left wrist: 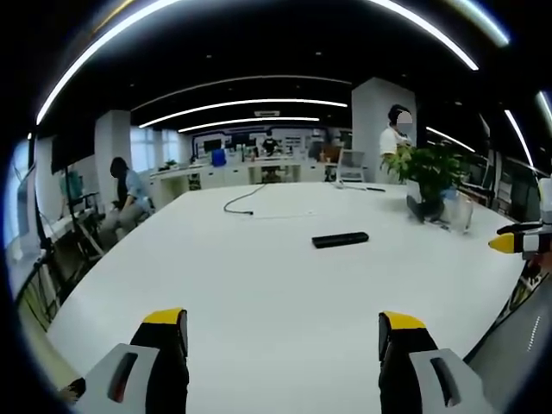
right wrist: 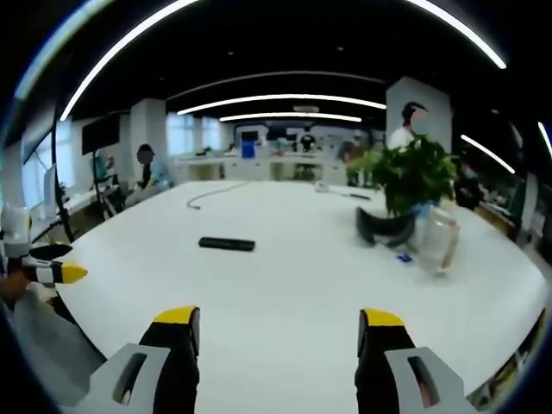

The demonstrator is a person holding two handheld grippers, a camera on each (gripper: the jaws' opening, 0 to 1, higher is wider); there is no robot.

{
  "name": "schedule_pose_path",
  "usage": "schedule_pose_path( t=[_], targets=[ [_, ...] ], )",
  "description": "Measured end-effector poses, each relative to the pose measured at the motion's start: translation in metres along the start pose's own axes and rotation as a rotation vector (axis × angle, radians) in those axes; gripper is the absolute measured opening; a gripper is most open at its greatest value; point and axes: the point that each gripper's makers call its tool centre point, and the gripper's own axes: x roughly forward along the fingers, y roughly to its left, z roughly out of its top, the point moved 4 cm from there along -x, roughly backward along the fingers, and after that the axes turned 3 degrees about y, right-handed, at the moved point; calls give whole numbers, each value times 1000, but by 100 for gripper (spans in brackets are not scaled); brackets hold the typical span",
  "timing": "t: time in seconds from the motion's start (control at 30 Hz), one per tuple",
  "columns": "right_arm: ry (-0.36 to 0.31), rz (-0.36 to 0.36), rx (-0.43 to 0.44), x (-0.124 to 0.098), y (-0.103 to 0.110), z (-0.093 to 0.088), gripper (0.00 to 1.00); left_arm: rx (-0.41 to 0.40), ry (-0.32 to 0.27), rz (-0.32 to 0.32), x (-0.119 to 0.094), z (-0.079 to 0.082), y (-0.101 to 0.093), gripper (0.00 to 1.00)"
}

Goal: Press the specified remote control buttons in sequence, fully releasing each button before pressing the next.

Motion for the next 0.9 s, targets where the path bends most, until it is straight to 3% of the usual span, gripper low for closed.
schedule_pose_path(
  t=[0.3,0.4,0.63,0.9],
  targets=[
    [0,1,6,0,0,0,73,8,-23,-29,-2,8,-4,93],
    [-1,1,8,0,0,0,73,17,-6,-46,0,12,-3,92],
    [0,1,11,0,-1,0,72,44,-24,-75,7,38,0,91],
    [-7,1,25,0,-3,1,70,120,-29,-84,32,64,7,90]
  ],
)
